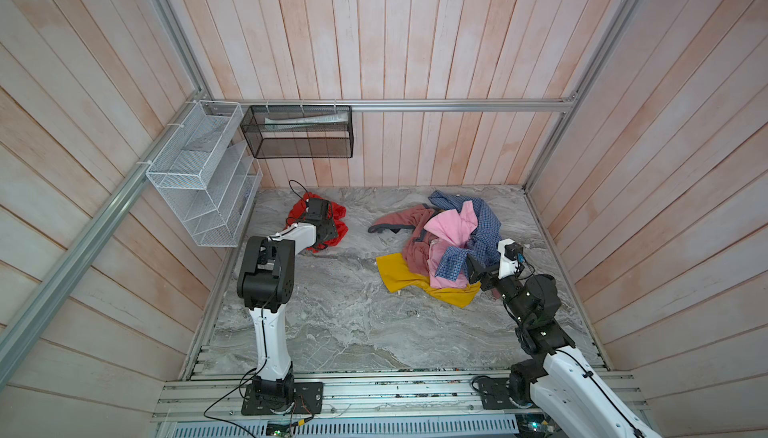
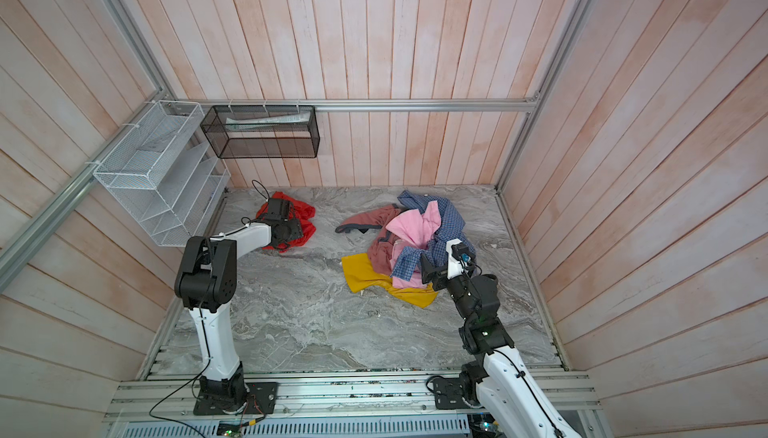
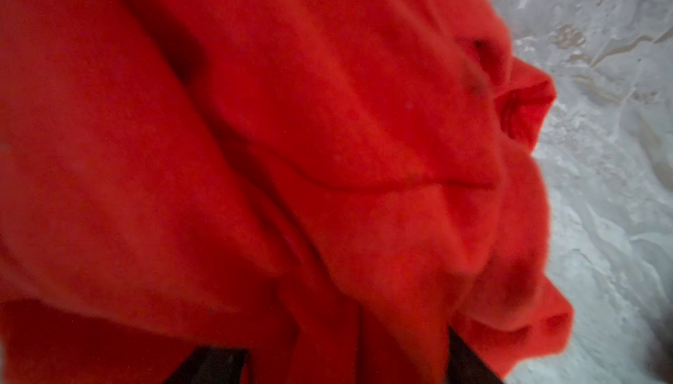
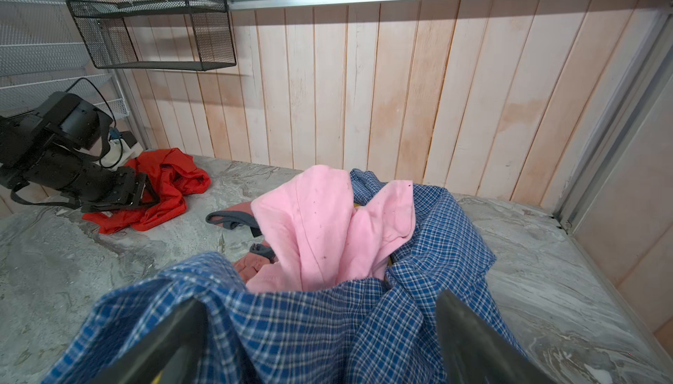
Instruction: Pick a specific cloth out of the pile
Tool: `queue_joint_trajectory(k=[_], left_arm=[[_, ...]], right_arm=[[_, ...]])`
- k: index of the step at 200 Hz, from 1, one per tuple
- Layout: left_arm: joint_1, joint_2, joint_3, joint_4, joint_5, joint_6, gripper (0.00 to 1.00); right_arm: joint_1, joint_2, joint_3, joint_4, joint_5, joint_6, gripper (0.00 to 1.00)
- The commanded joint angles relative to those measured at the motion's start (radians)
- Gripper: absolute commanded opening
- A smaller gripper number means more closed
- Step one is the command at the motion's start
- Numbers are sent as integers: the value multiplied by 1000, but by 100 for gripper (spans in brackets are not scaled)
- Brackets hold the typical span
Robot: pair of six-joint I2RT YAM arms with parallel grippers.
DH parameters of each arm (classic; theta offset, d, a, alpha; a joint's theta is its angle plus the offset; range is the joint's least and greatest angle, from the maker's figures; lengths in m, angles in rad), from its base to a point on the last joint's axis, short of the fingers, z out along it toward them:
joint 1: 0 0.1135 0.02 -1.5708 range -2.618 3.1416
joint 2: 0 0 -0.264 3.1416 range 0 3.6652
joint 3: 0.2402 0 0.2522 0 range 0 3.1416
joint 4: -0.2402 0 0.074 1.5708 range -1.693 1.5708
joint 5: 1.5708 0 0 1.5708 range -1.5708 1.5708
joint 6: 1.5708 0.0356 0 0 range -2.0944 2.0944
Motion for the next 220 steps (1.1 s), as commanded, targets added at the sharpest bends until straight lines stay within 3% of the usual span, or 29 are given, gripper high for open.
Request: queue_joint_trajectory(k=[1,37,73,90,109,128,157,189,220], left_arm=[[0,-33,-36,-10,21,20,84],[-3,-190,-190,50,15,28,100],[-2,-295,-233,26,-2,62,100],[-2,-317,-237,5,-2,68,100],[-2,-344,-248,-6,-4,70,100],[-4,-371,-254,-20,-5,70,100],[-13,-449,-297,-19,-21,79,100],[-35,-560,-366,-16,-45,102,100],[-48,-690,-493,60,-83,111,100]], right_arm=[[-1,-23,0,-8,24,-23,98],[-3,-18,-44,50,5,-43,98],[10,55,29,-46,-101,-119,98],[64,112,101,-159,-83,-160,98],[154,202,196,-294,-28,-232,98],[256,357,339,-476,112,-280,97],[296,557,550,-696,195,-274,92],[309,608,631,-709,265,-294,92],[298,475,486,-461,358,-269,93]])
